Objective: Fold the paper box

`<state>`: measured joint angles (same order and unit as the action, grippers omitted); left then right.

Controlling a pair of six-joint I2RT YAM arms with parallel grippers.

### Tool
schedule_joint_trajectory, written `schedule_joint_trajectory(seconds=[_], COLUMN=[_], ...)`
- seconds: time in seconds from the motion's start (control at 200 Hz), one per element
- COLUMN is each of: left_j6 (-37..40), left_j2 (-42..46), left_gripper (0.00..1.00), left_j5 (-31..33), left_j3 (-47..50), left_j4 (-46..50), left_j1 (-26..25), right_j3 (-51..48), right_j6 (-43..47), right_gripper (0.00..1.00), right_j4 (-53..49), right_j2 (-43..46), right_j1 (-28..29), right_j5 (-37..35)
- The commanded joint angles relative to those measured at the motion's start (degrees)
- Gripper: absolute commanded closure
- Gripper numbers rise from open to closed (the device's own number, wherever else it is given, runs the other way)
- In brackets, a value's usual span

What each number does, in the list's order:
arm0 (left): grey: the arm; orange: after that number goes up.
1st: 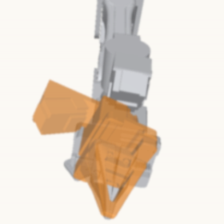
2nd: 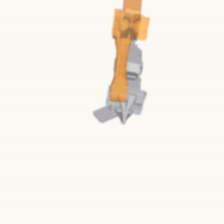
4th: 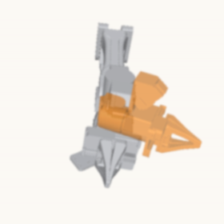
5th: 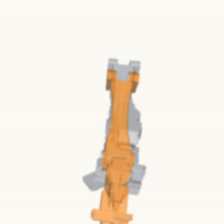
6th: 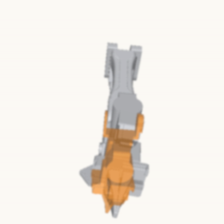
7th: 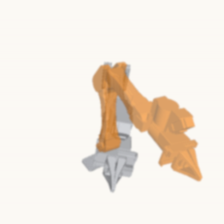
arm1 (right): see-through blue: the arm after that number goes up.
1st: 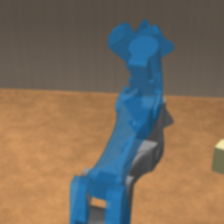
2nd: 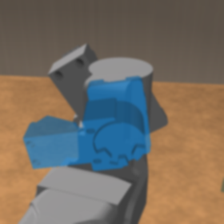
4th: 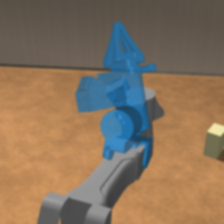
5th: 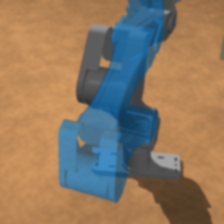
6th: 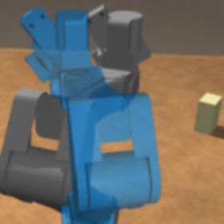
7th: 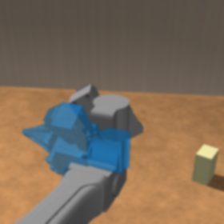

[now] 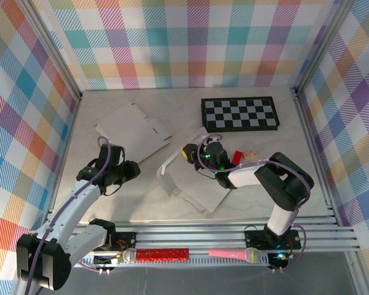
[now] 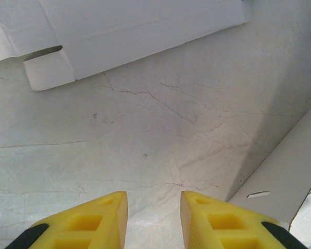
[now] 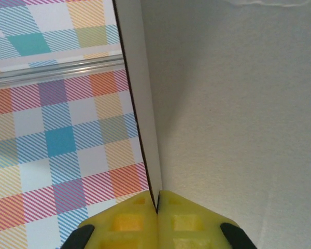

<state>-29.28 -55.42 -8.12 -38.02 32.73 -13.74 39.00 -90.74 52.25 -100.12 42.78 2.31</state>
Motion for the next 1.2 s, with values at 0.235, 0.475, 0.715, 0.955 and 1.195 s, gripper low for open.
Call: schedule_joint_trajectory(seconds=[0.235,0.475,0.715,0.955,1.195], left_j6=[1.14,2.43,6.64,8.77,11.51], left_j2=[0.49,-0.6,-0.6,-2.28,-7.43], left_gripper=[0.67,0.66,0.68,0.68,0.64], left_j5=[1.14,2.12,0.63,-0.33,0.54], left_j3=[-3.35,-3.99,-1.24,0.9,0.7], left_j4=[-0.41,0.22,-1.49,-5.02,-8.15], left_j1=[-0.15,-0.15,-0.23,-1.45,-4.92], right_j3=[7.88,3.74,4.73,2.44,6.51], right_j6=[1.43,1.22,1.63,0.92,0.66], right_gripper=[1.0,1.0,1.0,1.0,1.0], right_j4=[1.62,10.23,13.27,11.88,7.52], right_j2=[1.52,-5.91,-10.0,-8.96,-8.87], right_j1=[0.17,-0.11,-0.27,-0.25,-0.5], right_j5=[1.33,2.05,3.36,2.41,3.32])
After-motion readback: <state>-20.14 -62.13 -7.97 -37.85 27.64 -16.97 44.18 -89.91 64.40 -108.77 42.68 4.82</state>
